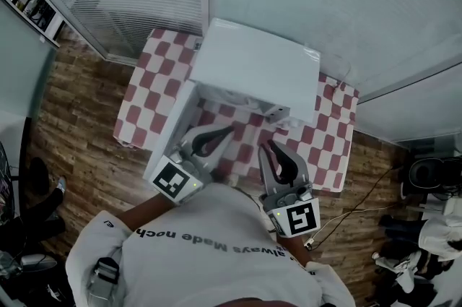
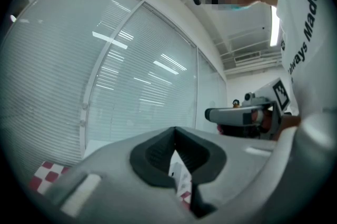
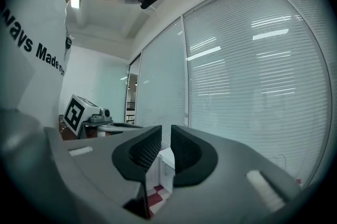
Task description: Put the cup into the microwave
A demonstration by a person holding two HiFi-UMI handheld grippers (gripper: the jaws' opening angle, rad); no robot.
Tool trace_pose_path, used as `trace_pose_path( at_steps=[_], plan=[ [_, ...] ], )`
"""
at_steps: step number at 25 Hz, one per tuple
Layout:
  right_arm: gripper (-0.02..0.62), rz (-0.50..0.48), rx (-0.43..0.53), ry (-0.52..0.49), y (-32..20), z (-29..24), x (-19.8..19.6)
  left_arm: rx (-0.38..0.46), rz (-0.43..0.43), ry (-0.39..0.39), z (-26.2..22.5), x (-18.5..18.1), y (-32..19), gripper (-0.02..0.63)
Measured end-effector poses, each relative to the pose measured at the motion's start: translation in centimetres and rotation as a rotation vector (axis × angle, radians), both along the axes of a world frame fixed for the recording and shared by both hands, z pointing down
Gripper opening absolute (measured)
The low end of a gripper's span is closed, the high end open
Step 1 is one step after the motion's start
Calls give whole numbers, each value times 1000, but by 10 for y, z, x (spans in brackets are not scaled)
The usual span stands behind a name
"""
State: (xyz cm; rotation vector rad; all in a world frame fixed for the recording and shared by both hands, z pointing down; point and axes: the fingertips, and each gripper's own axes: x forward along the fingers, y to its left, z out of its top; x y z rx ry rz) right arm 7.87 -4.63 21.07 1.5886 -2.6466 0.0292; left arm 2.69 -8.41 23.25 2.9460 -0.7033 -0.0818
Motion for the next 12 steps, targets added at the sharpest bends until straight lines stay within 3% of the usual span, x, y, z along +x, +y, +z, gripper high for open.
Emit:
trace_pose_path(
  at_steps=[12],
  plan=[
    [52, 43, 17, -10, -5, 1, 13, 14, -6, 6, -3, 4, -8, 3]
  ],
)
